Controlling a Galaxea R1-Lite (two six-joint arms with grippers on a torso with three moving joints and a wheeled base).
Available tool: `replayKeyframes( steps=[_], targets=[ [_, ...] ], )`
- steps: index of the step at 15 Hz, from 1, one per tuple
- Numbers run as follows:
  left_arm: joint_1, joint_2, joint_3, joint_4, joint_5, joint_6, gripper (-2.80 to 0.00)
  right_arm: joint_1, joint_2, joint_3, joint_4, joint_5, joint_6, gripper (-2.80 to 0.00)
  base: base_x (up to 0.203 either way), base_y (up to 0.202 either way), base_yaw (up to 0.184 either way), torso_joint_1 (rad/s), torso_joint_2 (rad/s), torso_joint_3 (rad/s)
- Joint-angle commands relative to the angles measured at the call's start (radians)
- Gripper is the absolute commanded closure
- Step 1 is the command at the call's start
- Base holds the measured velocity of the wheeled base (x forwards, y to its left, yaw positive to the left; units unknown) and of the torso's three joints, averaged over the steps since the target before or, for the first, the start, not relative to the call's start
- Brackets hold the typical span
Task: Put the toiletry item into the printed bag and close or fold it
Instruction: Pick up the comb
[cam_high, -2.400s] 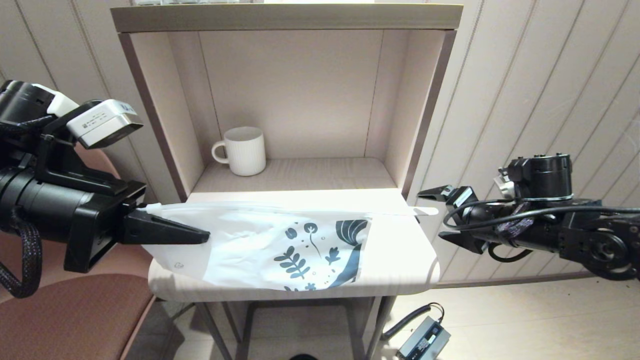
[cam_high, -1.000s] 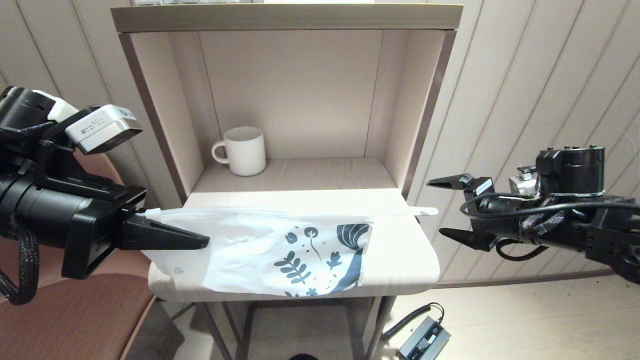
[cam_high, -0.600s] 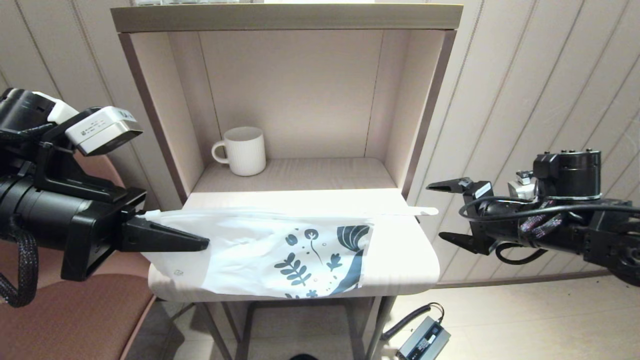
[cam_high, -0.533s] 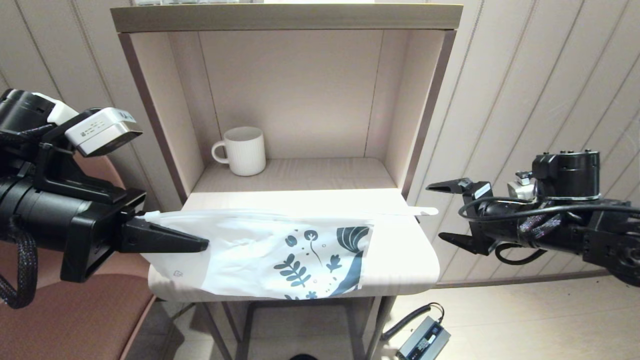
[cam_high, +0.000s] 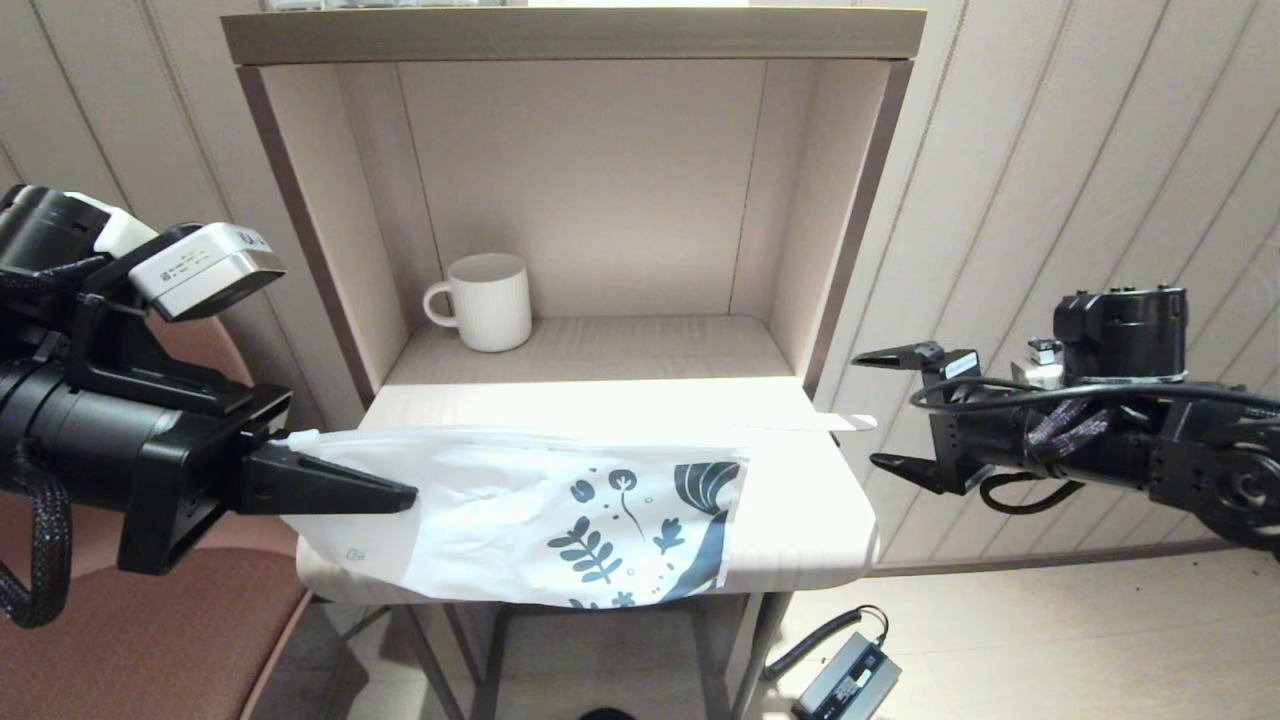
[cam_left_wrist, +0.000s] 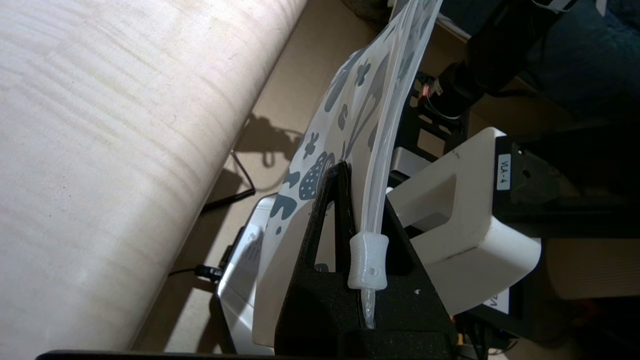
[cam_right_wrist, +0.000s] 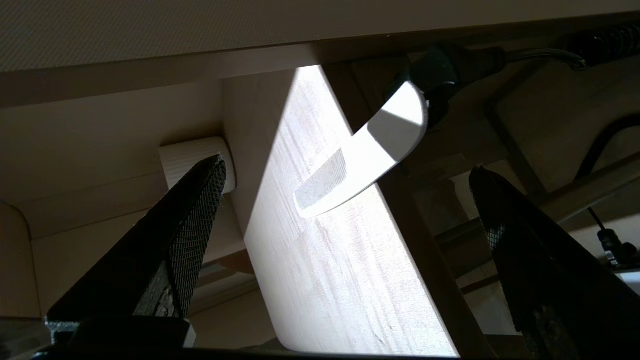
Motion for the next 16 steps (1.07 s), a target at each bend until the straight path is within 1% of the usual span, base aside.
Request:
replayKeyframes(
  steps=[1,13,14,16],
  targets=[
    [0.001,0.004,-0.001,0.002,-0.006,0.003,0.00,0.004,0.021,-0.020,0.026,0.000,0.011,-2.80,0.000,0.000,0.000,0.000,0.00,0.000],
    [0.000,0.002,0.006,0.002,-0.013,0.003,0.00,0.009,0.023,-0.028,0.031,-0.006,0.009,-2.80,0.000,0.000,0.000,0.000,0.00,0.000],
    [0.000,0.002,0.006,0.002,-0.013,0.003,0.00,0.010,0.033,-0.029,0.028,-0.005,0.007,0.00,0.000,0.000,0.000,0.000,0.00,0.000],
    [0.000,0.003,0.006,0.000,-0.023,0.005,0.00,0.008,0.045,-0.030,0.022,-0.003,0.002,0.00,0.000,0.000,0.000,0.000,0.00,0.000]
  ],
)
